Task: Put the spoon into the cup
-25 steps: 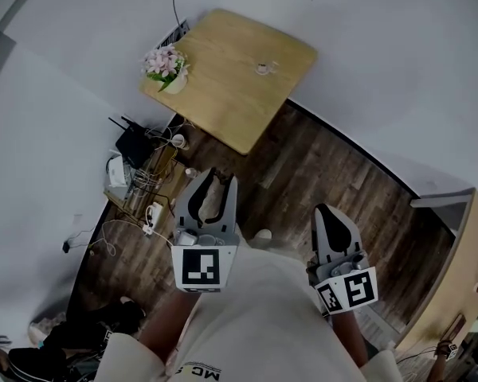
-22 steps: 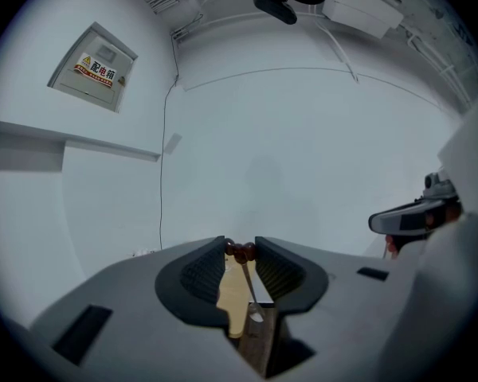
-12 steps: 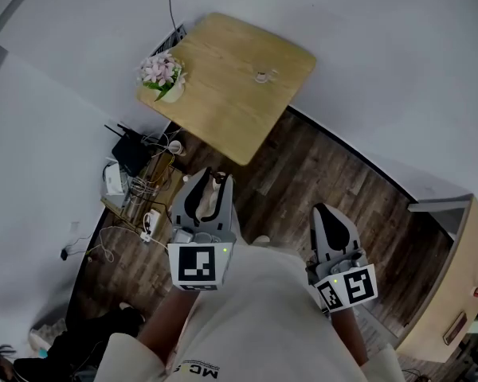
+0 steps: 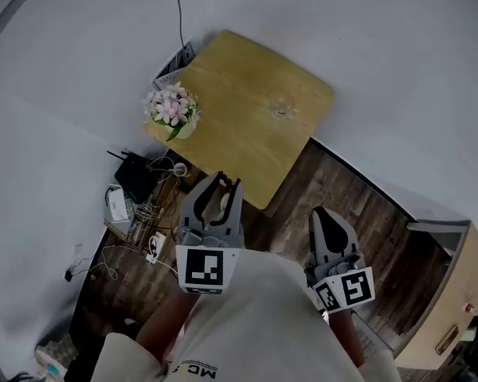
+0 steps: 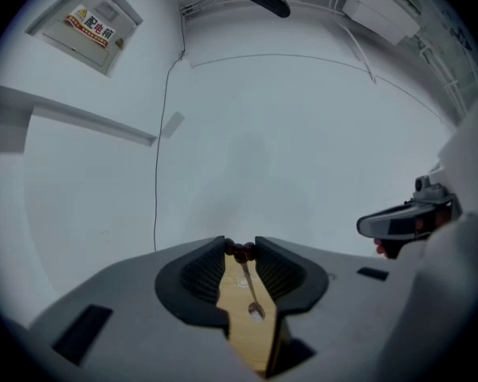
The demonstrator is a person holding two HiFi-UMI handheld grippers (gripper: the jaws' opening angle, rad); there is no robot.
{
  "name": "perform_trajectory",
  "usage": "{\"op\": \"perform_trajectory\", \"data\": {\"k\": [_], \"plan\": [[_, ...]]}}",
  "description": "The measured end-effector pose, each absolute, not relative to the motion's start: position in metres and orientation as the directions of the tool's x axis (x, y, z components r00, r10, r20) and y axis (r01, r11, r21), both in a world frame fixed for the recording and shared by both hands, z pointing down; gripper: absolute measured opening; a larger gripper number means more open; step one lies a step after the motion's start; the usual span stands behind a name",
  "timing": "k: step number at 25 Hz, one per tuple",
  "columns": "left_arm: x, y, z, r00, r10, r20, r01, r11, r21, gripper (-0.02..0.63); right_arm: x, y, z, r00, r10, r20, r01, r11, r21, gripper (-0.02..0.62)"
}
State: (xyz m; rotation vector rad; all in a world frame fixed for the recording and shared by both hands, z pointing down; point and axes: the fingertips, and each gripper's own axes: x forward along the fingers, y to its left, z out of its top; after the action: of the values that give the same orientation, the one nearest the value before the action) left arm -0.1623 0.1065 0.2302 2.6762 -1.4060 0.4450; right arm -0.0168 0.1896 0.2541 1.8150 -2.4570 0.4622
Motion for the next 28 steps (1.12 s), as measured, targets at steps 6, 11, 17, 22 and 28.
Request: {"op": "perform_trajectory", "data": {"k": [6,11,17,22,28], "plan": [[-0.176,0.02,0.232,0.625,-0.725,0.29,-0.754,-0.657,-0.017,0.124,-0.042,0.099,0.256,-0.235,-0.943,0.236,-0.957,0.182,-0.227,0.035],[-0.172,-0.038,0.235,0.697,-0.66,0.28,-0.694,-0.72,0.031,0.124,-0.047,0.048,0.26,-0.152,-0.954,0.258,-0.973,0.098,-0.209,0.035],[-0.15,-0.078,0.247,0.753,-0.588,0.295,-0.628,-0.776,0.057,0.124,-0.039,0.022,0.265,-0.067,-0.964,0.258,-0.976,0.01,-0.216,0.034],[-0.131,-0.092,0.258,0.766,-0.555,0.324,-0.605,-0.793,0.073,0.124,-0.03,0.012,0.271,-0.038,-0.964,0.264,-0.984,-0.009,-0.176,0.034],[-0.111,-0.108,0.271,0.771,-0.539,0.338,-0.596,-0.798,0.088,0.124,-0.021,0.003,0.279,-0.034,-0.962,0.269,-0.982,-0.018,-0.19,0.034]]}}
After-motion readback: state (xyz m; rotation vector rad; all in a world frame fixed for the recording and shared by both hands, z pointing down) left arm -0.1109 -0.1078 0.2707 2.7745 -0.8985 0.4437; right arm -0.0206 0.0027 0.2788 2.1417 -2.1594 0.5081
